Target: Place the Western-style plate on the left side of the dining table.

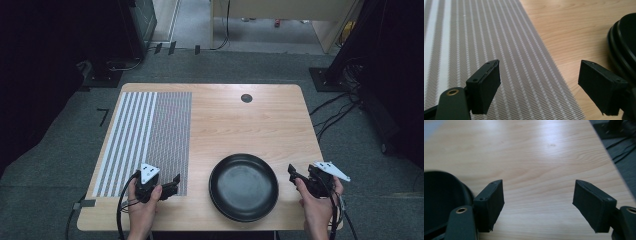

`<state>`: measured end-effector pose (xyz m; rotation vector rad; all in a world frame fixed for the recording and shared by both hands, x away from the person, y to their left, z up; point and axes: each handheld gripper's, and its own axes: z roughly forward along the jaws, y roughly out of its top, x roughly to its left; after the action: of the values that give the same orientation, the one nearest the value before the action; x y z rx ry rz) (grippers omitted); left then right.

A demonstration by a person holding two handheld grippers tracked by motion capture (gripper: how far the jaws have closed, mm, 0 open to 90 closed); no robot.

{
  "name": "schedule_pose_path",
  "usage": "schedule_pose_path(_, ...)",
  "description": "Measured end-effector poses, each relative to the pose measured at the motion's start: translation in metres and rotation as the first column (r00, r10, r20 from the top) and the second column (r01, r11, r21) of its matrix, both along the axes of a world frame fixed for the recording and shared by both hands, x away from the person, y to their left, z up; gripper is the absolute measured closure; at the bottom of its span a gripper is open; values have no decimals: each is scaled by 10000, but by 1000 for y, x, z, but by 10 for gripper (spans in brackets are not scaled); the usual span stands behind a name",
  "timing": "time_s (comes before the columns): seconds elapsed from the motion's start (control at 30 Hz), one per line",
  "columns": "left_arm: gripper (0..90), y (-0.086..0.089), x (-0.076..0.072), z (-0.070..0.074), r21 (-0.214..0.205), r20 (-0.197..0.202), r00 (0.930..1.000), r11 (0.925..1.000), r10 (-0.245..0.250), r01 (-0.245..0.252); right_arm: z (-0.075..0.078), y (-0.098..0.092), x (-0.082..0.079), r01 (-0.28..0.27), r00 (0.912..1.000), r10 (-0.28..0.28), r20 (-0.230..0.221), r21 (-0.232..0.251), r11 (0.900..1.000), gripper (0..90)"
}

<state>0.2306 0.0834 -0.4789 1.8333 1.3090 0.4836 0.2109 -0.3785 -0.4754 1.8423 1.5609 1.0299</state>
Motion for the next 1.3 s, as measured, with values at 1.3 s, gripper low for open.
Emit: schedule_pose_path(1.3,224,-76,5,3,-550,-193,9845,9833,-1746,1733,-15,23,-2,-773,9968,780,189,-344,9964,248)
